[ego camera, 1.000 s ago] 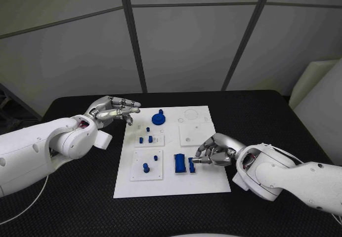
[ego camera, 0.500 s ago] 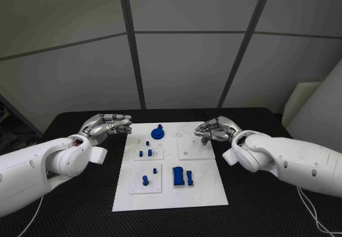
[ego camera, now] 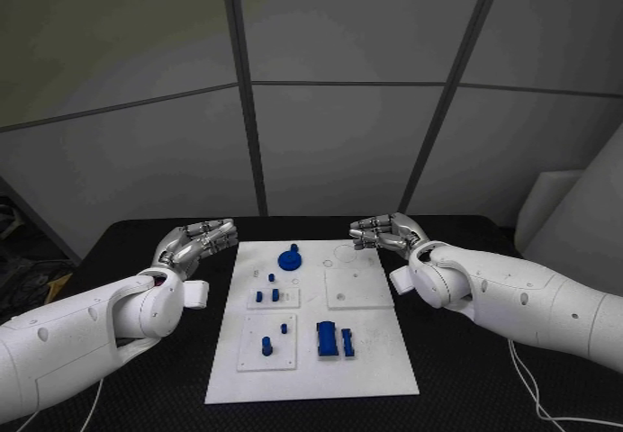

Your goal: Assemble the parts on the task board

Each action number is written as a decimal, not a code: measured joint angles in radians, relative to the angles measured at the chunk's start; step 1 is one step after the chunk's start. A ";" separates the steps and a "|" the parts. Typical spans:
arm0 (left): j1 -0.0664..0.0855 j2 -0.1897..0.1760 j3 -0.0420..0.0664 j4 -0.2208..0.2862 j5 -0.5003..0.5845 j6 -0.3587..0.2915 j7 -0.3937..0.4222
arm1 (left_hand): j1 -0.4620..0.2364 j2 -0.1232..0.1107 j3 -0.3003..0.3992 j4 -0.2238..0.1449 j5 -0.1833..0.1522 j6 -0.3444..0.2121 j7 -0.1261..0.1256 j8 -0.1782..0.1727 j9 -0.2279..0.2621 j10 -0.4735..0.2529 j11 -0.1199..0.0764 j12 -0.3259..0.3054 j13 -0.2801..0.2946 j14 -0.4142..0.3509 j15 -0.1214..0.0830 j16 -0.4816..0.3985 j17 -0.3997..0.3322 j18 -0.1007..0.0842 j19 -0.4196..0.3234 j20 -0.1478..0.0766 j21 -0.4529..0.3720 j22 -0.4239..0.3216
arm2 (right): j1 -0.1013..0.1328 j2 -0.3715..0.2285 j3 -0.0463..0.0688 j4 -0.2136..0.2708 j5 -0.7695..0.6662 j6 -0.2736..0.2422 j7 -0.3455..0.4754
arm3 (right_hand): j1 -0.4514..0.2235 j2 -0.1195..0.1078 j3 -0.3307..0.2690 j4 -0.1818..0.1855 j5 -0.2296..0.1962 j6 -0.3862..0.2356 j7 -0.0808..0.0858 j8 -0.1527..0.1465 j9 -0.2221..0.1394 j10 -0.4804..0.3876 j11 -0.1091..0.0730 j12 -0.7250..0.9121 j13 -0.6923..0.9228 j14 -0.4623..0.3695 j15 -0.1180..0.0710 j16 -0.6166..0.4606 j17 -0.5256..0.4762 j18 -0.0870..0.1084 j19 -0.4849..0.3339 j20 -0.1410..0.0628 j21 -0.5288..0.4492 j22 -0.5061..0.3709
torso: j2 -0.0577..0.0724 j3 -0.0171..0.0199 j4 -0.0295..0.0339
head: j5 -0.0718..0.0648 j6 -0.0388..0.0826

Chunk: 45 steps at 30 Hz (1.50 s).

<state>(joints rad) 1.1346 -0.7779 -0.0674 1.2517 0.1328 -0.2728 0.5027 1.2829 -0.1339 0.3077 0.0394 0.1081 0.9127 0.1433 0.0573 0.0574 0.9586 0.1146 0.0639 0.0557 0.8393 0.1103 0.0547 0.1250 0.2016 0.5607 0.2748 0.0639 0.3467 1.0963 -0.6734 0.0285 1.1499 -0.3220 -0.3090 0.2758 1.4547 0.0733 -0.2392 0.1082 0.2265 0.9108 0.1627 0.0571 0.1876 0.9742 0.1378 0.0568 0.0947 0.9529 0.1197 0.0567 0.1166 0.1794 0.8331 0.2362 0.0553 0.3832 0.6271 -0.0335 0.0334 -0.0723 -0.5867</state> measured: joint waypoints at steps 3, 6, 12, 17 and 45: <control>-0.003 -0.005 0.000 0.004 0.000 -0.002 -0.002 | -0.144 0.016 -0.036 -0.014 -0.010 -0.102 -0.016 -0.022 -0.021 -0.108 -0.013 -0.024 -0.020 -0.094 -0.012 -0.021 -0.015 -0.069 -0.065 -0.030 -0.024 -0.041 | -0.002 -0.004 -0.001 0.010 0.000 -0.003 -0.002 | -0.163 -0.027 0.024 -0.018 -0.026 -0.101 -0.018 -0.021 -0.022 -0.107 -0.015 -0.021 -0.031 -0.106 -0.013 -0.022 -0.014 -0.003 -0.092 -0.026 -0.021 -0.044 | -0.001 0.0004 -0.0004 | 0.002 -0.001; -0.010 -0.007 0.003 0.021 -0.002 -0.013 -0.005 | -0.276 0.030 -0.067 -0.024 -0.040 -0.196 -0.031 -0.035 -0.035 -0.207 -0.035 -0.040 -0.034 -0.181 -0.041 -0.034 -0.028 -0.069 -0.122 -0.059 -0.039 -0.076 | -0.007 -0.012 -0.004 0.037 0.005 -0.013 -0.001 | -0.308 -0.044 0.052 -0.046 -0.049 -0.192 -0.033 -0.035 -0.041 -0.205 -0.029 -0.035 -0.056 -0.201 -0.028 -0.035 -0.036 -0.025 -0.176 -0.050 -0.034 -0.083 | -0.009 0.0034 -0.0039 | 0.012 -0.003; -0.029 -0.005 0.023 0.101 -0.015 -0.078 -0.006 | -0.493 0.081 -0.119 -0.033 -0.082 -0.351 -0.070 -0.044 -0.049 -0.369 -0.084 -0.050 -0.047 -0.323 -0.084 -0.043 -0.083 -0.070 -0.217 -0.106 -0.050 -0.135 | -0.019 -0.041 -0.011 0.149 0.048 -0.079 0.026 | -0.552 -0.063 0.092 -0.085 -0.087 -0.345 -0.061 -0.044 -0.072 -0.369 -0.070 -0.045 -0.080 -0.362 -0.083 -0.043 -0.085 -0.056 -0.316 -0.089 -0.044 -0.147 | -0.045 0.0182 -0.0185 | 0.050 -0.010; -0.053 -0.003 0.044 0.198 -0.039 -0.187 -0.004 | -0.643 0.111 -0.154 -0.037 -0.095 -0.457 -0.111 -0.049 -0.053 -0.481 -0.101 -0.057 -0.051 -0.421 -0.099 -0.048 -0.107 -0.132 -0.283 -0.137 -0.058 -0.175 | -0.032 -0.073 -0.020 0.280 0.123 -0.186 0.080 | -0.718 -0.069 0.117 -0.100 -0.112 -0.449 -0.101 -0.049 -0.095 -0.480 -0.108 -0.050 -0.088 -0.470 -0.104 -0.048 -0.103 -0.071 -0.411 -0.116 -0.049 -0.190 | -0.070 0.0282 -0.0282 | 0.069 -0.013; -0.086 -0.003 0.066 0.316 -0.116 -0.484 0.000 | -1.079 0.134 -0.297 -0.039 -0.105 -0.768 -0.144 -0.052 -0.057 -0.807 -0.116 -0.057 -0.055 -0.707 -0.110 -0.048 -0.123 -0.208 -0.475 -0.271 -0.058 -0.336 | -0.048 -0.106 -0.029 0.418 0.317 -0.448 0.223 | -1.219 -0.073 0.231 -0.106 -0.221 -0.764 -0.162 -0.053 -0.185 -0.816 -0.138 -0.050 -0.093 -0.798 -0.121 -0.052 -0.116 -0.157 -0.697 -0.235 -0.049 -0.366 | -0.083 0.0335 -0.0335 | 0.072 -0.013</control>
<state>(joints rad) 1.0484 -0.7804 -0.0014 1.5680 0.0172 -0.7573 0.5032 0.2043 0.0000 0.0109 -0.0001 0.0033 0.1443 -0.0004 0.0049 0.0009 0.1520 -0.0014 0.0068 0.0009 0.1327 0.0001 0.0069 0.0015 -0.0066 0.0860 0.0040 0.0064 0.0111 1.0481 -0.7798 -0.0004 1.5676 -0.0049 -0.7572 0.4991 0.2355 0.0005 -0.0081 0.0019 0.0057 0.1464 0.0012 0.0040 0.0022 0.1585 -0.0003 0.0065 0.0015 0.1545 -0.0014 0.0048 0.0010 0.0222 0.1362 0.0017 0.0067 0.0169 0.5442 0.0000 -0.0001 0.0000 -0.6002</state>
